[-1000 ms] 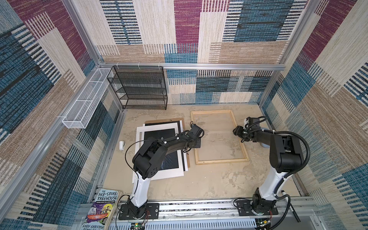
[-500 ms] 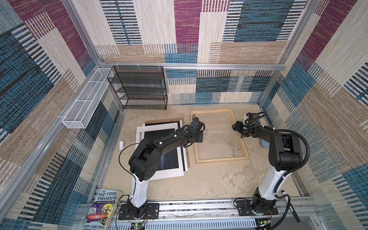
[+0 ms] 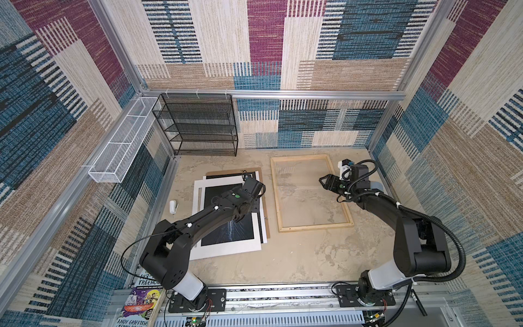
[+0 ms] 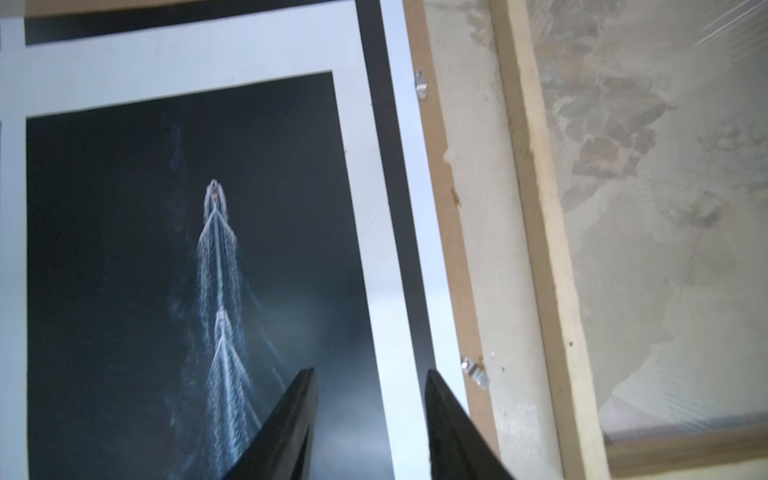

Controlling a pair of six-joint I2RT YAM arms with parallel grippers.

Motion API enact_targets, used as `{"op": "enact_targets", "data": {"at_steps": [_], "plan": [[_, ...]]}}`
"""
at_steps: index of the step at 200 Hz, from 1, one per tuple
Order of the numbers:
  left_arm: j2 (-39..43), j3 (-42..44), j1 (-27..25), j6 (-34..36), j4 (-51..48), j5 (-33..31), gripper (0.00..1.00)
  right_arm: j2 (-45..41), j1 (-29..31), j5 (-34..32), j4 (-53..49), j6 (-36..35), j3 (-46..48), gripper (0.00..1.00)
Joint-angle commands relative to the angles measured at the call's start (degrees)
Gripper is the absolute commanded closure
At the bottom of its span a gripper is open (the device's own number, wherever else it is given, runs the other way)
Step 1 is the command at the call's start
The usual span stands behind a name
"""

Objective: Put the photo into the frame

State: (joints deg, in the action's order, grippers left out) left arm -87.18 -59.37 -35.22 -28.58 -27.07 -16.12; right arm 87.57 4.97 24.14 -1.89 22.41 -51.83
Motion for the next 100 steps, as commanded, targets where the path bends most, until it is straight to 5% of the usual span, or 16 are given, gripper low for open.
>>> {"op": "enact_targets", "data": {"at_steps": [1,100], "plan": [[4.47,4.97,0.83,-3.0,-1.09,1.53,0.54,-1.37,5.15,4.79,3.09,3.09,1.34,0.28],[23.36,24.4,1.12,-15.81,-2.34,12.62,0.56,-8.44,32.47,9.88,10.89,22.37,15.84,0.28]]}}
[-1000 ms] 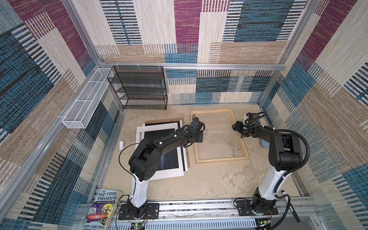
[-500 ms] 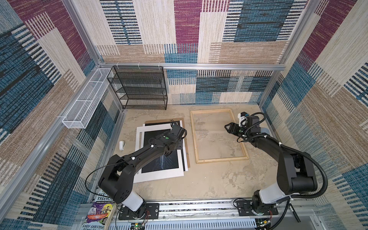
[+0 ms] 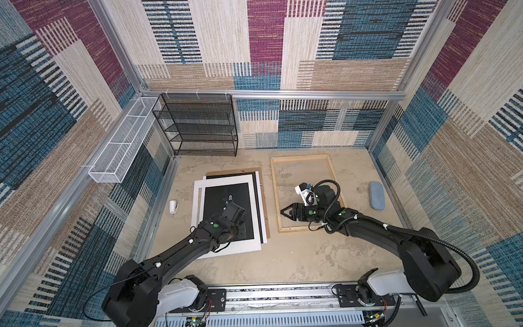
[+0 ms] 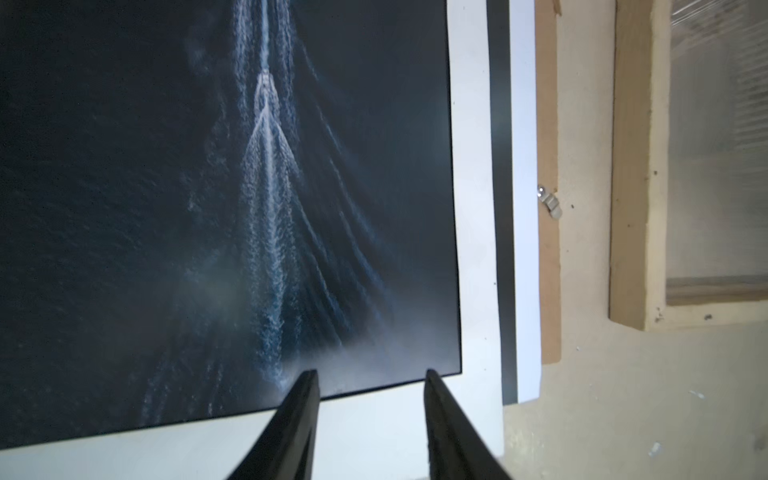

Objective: Put the photo into the frame

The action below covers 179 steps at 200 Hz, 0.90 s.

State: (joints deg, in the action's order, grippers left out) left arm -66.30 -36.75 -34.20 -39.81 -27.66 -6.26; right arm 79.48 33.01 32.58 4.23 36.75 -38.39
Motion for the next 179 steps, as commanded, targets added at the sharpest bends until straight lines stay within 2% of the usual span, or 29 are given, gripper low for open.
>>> {"op": "enact_targets", "data": {"at_steps": [1,37,77,113,179], "plan": [[2.58,1.87,0.09,-4.57,-1.81,2.75,0.56,-0.32,4.69,1.44,4.88,8.31,2.55,0.28],[2.62,3.45,0.09,-5.24,-2.32,3.91,0.56,4.28,12.81,0.97,10.43,14.91,4.29,0.28],[2.38,3.75,0.09,-4.49,-2.72,3.76,0.58,13.67,19.09,0.29,13.44,19.12,-0.59,0.29],[4.87,3.97,0.09,-3.69,-4.4,2.49,0.58,19.48,20.41,0.74,15.15,21.86,-3.04,0.31],[6.91,5.19,0.09,-4.65,-7.59,-1.49,0.6,21.4,20.38,-1.59,12.84,22.14,-4.47,0.33]]}}
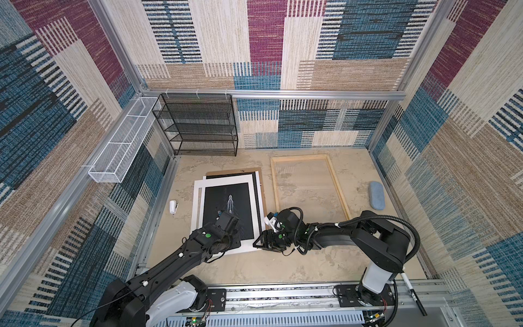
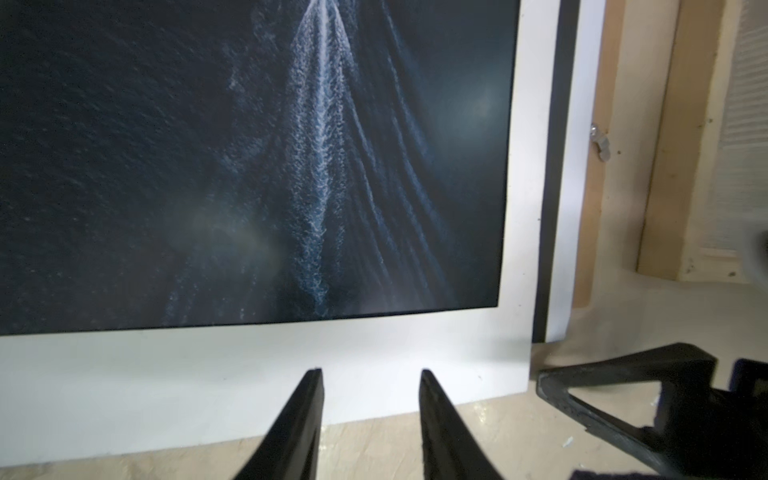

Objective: Put the photo into the frame

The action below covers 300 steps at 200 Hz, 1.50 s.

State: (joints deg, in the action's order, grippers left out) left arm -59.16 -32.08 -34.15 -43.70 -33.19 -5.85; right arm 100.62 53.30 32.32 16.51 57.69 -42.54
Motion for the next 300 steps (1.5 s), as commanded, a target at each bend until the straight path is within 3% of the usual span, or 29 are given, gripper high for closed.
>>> {"op": "enact_targets", "data": {"at_steps": [1,129,300], "plan": [[-0.2,0.52,0.05,-0.81,-2.06,-1.9,0.6,0.27,0.07,-1.4,0.55,1.24,-0.25,0.33],[-4.64,2.15,0.0,-1.23,1.49,1.8,0.64,4.13,-0.03,0.42,6.44,2.38,0.97,0.35],[-6.06,2.28,-0.03,-0.67,2.25,3.3,0.66,2.11,0.02,0.16,8.01,-0.25,-0.47,0.42]]}}
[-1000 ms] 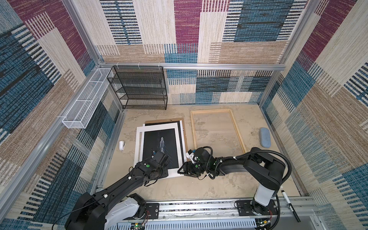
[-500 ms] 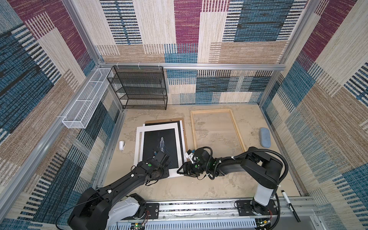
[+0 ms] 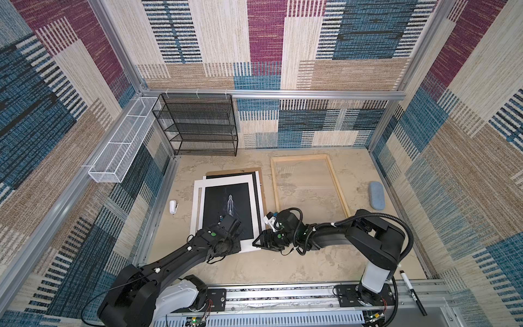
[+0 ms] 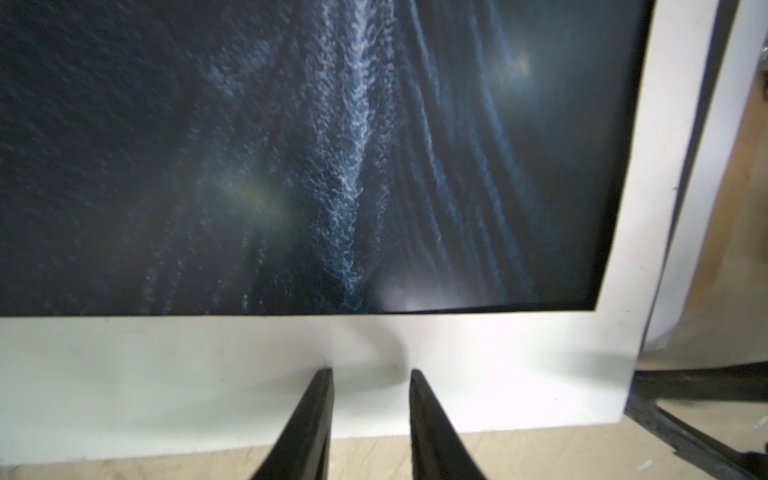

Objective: Put the photo into the frame

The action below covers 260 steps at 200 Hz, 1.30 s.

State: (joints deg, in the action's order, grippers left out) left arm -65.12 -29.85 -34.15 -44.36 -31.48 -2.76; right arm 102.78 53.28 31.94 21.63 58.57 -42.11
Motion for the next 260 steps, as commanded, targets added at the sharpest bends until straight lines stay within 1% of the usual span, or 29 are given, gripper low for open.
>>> {"op": "enact_targets", "data": {"at_steps": [1,56,79,104,114,145,188,231,260], "plan": [[-0.09,0.05,0.01,-0.02,0.59,0.21,0.66,-0.05,0.06,0.55,2.89,-1.1,-0.93,0.42],[-0.49,0.05,0.05,0.27,1.25,1.08,0.66,0.08,0.01,0.22,4.19,-2.17,-1.07,0.43],[-0.44,-0.04,-0.02,0.42,1.26,1.27,0.66,0.62,0.05,0.14,4.39,-2.15,-0.93,0.47],[-0.14,-0.04,0.01,0.53,1.28,1.36,0.66,0.81,0.0,0.22,4.39,-2.05,-0.96,0.55],[-0.11,-0.03,0.05,0.51,1.35,1.38,0.66,0.84,-0.01,0.22,4.26,-2.1,-0.96,0.56],[-0.17,-0.04,0.07,0.5,1.53,1.62,0.66,1.51,0.07,0.59,4.35,-2.16,-1.18,0.7],[-0.11,-0.3,0.05,0.68,1.62,1.78,0.66,2.44,-0.01,1.2,4.31,-2.14,-1.57,0.85],[0.24,-0.95,0.04,0.82,1.54,2.02,0.66,2.1,0.0,0.46,2.63,-3.3,-1.9,0.95],[1.6,-2.76,0.05,0.94,0.48,1.91,0.66,0.55,0.01,-1.39,-0.33,-4.96,-2.06,1.0]]}}
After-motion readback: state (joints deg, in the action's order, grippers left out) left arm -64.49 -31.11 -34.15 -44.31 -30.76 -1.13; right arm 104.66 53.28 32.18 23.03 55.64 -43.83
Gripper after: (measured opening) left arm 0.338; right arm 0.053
